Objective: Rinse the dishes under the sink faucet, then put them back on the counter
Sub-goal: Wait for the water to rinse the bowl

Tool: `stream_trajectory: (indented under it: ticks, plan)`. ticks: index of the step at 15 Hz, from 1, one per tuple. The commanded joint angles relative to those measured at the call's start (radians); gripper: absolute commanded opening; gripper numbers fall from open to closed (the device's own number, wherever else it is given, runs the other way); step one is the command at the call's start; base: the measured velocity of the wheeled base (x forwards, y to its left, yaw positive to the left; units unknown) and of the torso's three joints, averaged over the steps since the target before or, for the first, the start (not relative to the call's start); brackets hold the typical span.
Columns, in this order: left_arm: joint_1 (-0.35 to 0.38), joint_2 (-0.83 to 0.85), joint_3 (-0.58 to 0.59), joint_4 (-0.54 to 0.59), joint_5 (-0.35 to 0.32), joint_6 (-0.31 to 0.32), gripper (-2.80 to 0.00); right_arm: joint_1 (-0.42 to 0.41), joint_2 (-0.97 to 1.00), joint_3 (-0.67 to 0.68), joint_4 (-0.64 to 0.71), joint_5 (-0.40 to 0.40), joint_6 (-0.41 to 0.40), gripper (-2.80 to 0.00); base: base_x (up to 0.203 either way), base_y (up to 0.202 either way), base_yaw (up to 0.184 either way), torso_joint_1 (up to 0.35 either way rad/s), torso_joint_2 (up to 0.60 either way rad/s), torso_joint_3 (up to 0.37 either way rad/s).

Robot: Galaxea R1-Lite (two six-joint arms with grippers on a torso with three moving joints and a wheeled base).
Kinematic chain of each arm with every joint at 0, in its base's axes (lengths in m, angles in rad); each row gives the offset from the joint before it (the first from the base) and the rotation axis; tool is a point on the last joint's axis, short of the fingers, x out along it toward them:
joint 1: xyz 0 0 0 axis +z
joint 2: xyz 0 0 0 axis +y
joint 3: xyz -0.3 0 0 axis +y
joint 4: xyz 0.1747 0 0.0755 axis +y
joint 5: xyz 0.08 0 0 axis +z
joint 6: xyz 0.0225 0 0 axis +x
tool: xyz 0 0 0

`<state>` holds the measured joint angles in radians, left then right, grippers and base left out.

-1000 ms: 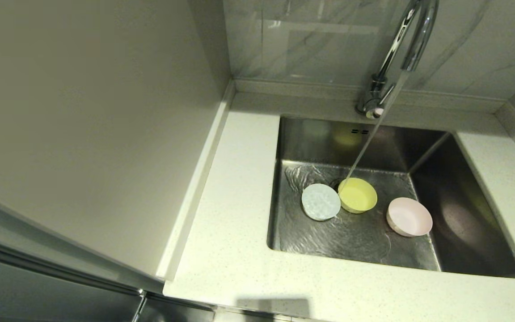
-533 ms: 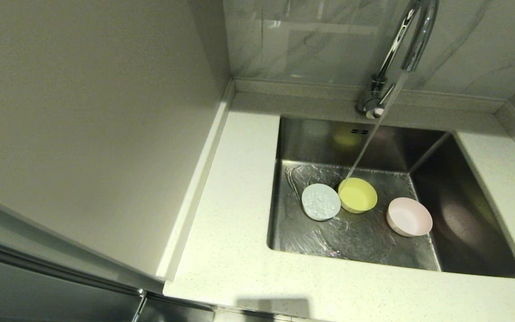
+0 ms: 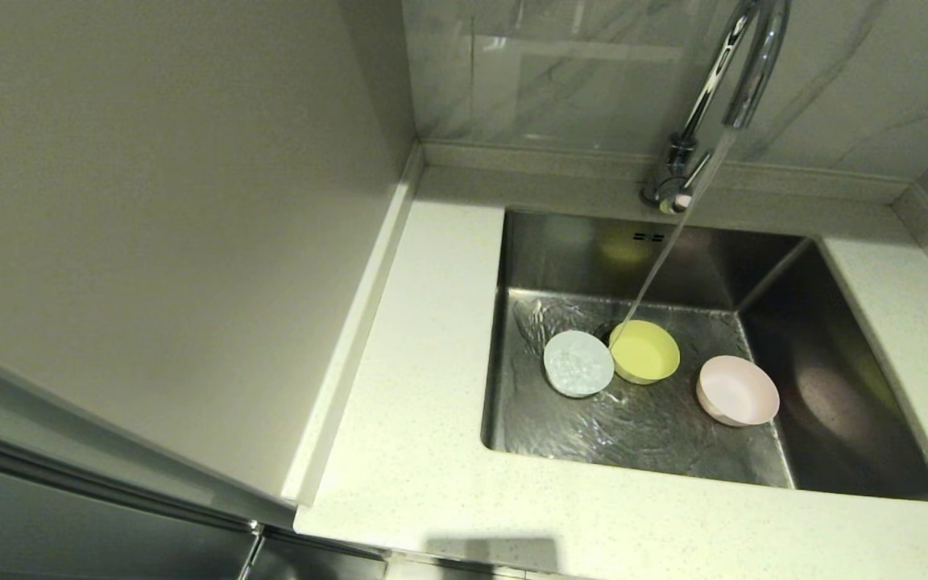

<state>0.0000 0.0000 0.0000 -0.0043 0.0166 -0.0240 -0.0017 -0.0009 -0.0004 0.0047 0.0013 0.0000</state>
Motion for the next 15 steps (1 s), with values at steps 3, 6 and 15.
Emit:
stream_trajectory:
  ticks: [3,6,15]
  plan:
    - [0.0,-0.002,0.0,0.0,0.0,-0.001,-2.8,0.0,0.001,0.0,0.0,0.002,0.0,-2.8,0.0,0.0,0.0,0.0,0.0,0.0]
    - [0.0,-0.002,0.0,0.0,0.0,-0.001,-2.8,0.0,0.001,0.0,0.0,0.001,0.0,-2.8,0.0,0.0,0.0,0.0,0.0,0.0]
    - [0.0,-0.002,0.0,0.0,0.0,-0.001,-2.8,0.0,0.001,0.0,0.0,0.0,0.0,-2.8,0.0,0.0,0.0,0.0,0.0,0.0]
